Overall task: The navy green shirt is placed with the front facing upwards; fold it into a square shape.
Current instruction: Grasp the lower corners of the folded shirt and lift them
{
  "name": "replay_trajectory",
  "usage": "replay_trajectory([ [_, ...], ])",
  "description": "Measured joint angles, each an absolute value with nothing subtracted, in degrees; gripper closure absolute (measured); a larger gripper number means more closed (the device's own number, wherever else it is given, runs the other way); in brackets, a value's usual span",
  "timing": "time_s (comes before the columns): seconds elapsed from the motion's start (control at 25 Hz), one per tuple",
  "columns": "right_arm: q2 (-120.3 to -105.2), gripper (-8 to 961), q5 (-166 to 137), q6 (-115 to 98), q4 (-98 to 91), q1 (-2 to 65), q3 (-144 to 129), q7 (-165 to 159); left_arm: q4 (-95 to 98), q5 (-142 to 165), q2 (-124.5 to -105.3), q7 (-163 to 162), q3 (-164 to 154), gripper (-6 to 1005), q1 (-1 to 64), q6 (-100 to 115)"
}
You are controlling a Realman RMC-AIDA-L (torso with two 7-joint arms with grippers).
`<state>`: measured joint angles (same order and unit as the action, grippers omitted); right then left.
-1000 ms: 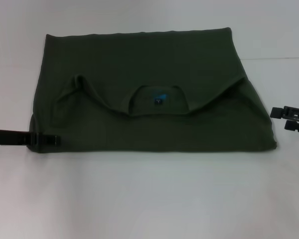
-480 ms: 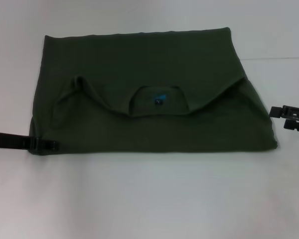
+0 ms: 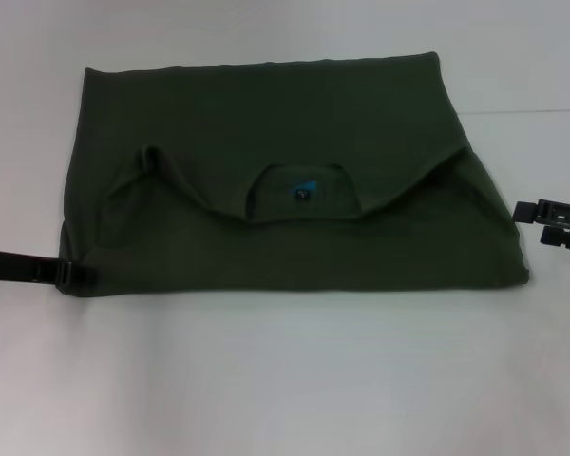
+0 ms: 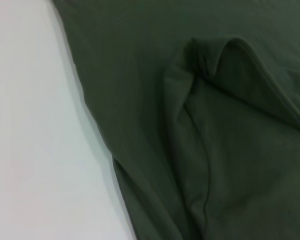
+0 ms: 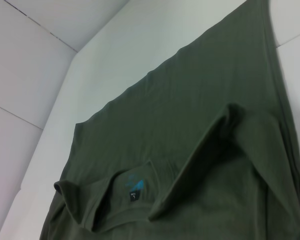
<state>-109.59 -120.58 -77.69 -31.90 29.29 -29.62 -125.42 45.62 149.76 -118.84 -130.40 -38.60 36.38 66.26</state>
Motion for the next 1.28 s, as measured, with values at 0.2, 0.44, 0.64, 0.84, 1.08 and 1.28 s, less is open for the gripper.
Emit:
replay_trajectory([
  [0.2,-109.59,6,-120.58,-77.69,-31.9,29.26,-29.62,-125.42,45.62,149.79,-118.66,-130.95,-38.62,730,36.39,66.46],
  [0.44,-109.59,6,-120.58,-77.81,-31.9,29.26,-29.61,-125.45,46.04,149.79,-118.65,-131.5,-38.59,884,36.27,66.73],
  [0.64,-108.27,6,-120.67,-79.32,-32.47,29.4,-31.27,-128.04,46.34,149.78,-118.41,-131.8,-38.2,981,36.29,68.12],
  [0.84,-106.41,6,-125.0,-83.83,-39.62,30.9,-35.16,-138.01,46.75,149.76,-118.12,-131.88,-37.17,980,36.56,70.58],
  [1.08,-104.69,7,-139.79,-89.47,-46.87,37.11,-36.2,-150.69,47.54,149.76,-117.73,-131.92,-35.59,982,36.54,72.82],
  [1.28,-105.98,16,-151.51,-90.7,-46.42,43.5,-36.3,-153.17,47.64,149.76,-117.7,-131.74,-35.49,983,36.19,73.34],
])
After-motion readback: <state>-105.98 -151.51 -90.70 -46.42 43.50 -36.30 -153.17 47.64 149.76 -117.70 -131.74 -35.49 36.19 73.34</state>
